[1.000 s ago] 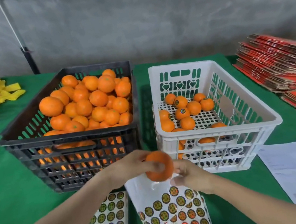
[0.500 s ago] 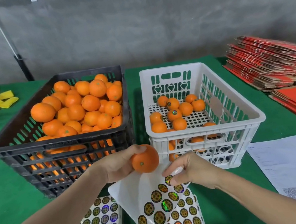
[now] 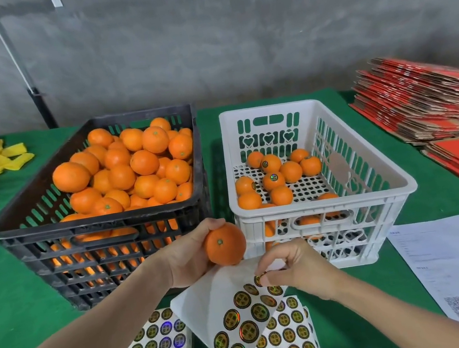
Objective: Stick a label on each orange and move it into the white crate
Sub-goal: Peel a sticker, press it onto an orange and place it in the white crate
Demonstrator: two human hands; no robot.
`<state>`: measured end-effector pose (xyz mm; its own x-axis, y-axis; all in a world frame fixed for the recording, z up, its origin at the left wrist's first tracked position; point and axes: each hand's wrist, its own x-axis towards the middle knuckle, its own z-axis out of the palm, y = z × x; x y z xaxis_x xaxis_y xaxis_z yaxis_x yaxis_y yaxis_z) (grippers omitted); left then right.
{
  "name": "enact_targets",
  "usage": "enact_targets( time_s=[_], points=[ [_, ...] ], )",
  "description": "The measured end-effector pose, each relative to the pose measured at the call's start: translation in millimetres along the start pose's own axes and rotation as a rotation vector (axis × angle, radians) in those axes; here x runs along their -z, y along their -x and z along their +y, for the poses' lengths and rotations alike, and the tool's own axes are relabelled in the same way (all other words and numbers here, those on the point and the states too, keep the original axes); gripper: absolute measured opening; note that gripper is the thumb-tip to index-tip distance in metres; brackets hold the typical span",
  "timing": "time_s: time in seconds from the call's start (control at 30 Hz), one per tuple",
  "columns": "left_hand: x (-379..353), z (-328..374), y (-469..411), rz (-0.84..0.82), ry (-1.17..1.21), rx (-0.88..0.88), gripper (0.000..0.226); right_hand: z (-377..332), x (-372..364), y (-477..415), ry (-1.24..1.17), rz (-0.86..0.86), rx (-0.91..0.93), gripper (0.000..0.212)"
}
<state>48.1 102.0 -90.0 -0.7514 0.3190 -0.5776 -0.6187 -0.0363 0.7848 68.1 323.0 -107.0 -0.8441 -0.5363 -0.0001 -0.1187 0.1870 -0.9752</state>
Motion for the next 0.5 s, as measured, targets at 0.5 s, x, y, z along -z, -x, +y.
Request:
enact_targets(
  time_s=[0.5],
  points=[
    [6,-2,-10,0.003,0.010,0.063,0.068,2,-3,1,0.089,0.016,-0.034,0.026]
  ],
)
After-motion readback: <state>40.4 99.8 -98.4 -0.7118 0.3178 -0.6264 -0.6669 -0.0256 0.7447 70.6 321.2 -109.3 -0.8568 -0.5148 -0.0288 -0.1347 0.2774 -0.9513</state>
